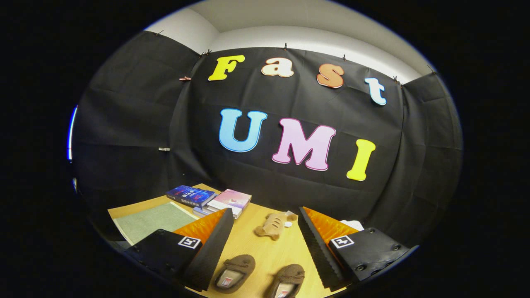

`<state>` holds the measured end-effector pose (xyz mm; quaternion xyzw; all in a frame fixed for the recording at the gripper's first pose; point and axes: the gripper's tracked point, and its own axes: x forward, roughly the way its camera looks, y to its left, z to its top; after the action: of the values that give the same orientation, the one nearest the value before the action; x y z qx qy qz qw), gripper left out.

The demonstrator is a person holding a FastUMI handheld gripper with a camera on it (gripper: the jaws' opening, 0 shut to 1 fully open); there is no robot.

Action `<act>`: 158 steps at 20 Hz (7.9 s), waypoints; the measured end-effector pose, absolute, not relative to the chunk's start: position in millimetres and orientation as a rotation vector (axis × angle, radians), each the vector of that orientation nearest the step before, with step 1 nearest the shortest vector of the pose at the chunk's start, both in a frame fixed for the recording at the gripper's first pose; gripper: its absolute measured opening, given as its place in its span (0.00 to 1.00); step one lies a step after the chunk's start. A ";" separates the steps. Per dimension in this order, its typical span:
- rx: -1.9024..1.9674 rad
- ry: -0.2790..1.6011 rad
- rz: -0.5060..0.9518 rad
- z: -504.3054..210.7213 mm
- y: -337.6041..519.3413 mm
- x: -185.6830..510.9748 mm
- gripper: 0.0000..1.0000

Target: Open the storage box then place both shoes into the box .Put the left shoe in first, then the right shoe, with the right side of both shoes facing outward in a uniform manner.

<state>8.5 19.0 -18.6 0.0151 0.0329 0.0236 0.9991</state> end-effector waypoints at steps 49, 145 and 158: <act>1.594 0.813 0.731 -173.5 204.3 -7.7 0.05; 0.418 0.987 -0.052 -324.6 64.2 5.0 0.05; 0.498 0.796 0.050 -160.3 97.6 36.7 0.05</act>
<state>36.7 97.6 -160.3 0.2397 0.3836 0.0240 0.8915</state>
